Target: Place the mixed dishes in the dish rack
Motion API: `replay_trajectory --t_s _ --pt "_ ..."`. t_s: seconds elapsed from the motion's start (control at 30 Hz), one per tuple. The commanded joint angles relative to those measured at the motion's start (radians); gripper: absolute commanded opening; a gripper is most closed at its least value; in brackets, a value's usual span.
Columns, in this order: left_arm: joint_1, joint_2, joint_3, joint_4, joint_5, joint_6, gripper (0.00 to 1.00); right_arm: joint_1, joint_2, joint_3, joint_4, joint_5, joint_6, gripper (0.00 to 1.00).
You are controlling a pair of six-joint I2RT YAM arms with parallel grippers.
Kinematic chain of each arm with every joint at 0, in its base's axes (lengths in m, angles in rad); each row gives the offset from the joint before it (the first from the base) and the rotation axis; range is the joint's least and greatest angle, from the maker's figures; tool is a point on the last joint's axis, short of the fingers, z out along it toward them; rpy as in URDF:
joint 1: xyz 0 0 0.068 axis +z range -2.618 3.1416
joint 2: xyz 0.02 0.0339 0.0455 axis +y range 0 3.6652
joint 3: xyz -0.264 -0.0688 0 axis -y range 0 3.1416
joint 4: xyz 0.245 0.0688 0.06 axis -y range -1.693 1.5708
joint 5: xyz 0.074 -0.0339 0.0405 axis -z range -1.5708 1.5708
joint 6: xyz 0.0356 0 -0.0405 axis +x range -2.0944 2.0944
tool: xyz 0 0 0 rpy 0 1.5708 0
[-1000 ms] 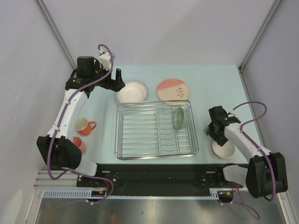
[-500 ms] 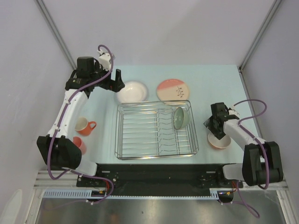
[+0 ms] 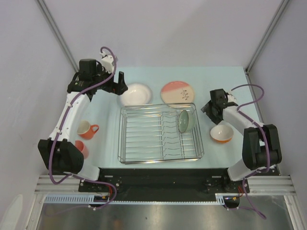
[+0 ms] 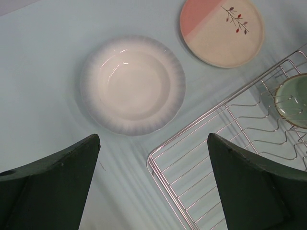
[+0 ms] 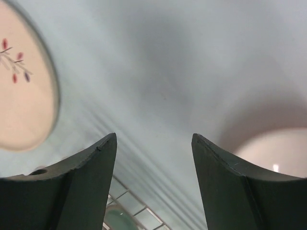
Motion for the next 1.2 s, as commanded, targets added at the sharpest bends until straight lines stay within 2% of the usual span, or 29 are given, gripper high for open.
replay_trajectory --t_s 0.0,0.2,0.37,0.67,0.97,1.17 --pt "0.013 -0.013 -0.013 0.018 0.016 0.012 1.00 0.015 -0.077 0.029 -0.011 0.026 -0.018 0.70" --pt "0.016 -0.010 -0.013 0.029 0.030 -0.001 1.00 0.029 -0.184 0.017 -0.066 0.082 -0.048 0.71" --pt "0.015 -0.010 -0.008 0.029 0.030 -0.002 0.99 -0.020 -0.241 0.001 -0.127 0.074 -0.055 0.72" --pt "0.016 -0.010 -0.014 0.027 0.028 0.007 1.00 -0.031 -0.454 0.038 -0.389 0.169 -0.037 0.78" --pt "0.018 -0.010 -0.011 0.024 0.025 0.012 1.00 -0.050 -0.502 -0.012 -0.632 0.132 -0.028 0.78" --pt "0.021 -0.018 -0.019 0.026 0.028 0.009 1.00 -0.053 -0.488 -0.138 -0.572 0.082 -0.009 0.78"
